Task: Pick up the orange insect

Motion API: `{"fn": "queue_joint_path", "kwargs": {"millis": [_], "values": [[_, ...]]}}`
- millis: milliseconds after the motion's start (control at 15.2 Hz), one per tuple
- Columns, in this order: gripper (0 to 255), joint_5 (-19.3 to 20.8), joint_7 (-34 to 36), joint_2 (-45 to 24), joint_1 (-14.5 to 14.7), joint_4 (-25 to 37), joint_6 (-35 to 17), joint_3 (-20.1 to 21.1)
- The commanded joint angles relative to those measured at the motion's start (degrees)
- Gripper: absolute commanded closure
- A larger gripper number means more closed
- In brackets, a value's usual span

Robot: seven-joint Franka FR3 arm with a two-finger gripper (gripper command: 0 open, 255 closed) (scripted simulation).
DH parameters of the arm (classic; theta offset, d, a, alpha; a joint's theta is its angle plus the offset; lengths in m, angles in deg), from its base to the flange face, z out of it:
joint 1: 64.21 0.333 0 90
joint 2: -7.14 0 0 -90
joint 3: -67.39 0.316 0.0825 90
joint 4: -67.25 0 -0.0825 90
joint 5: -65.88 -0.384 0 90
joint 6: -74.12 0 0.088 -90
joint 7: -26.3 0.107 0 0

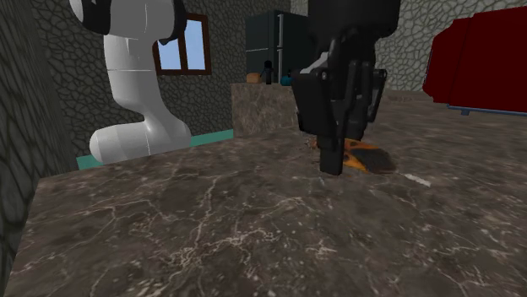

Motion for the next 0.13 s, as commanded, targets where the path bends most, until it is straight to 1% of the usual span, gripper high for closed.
{"fn": "queue_joint_path", "kwargs": {"millis": [0,66], "values": [[255,0.05,0.12,-0.21,0.06,1.15,0.98,0.06],[255,0.06,0.12,-0.21,0.06,1.16,0.98,0.06]]}}
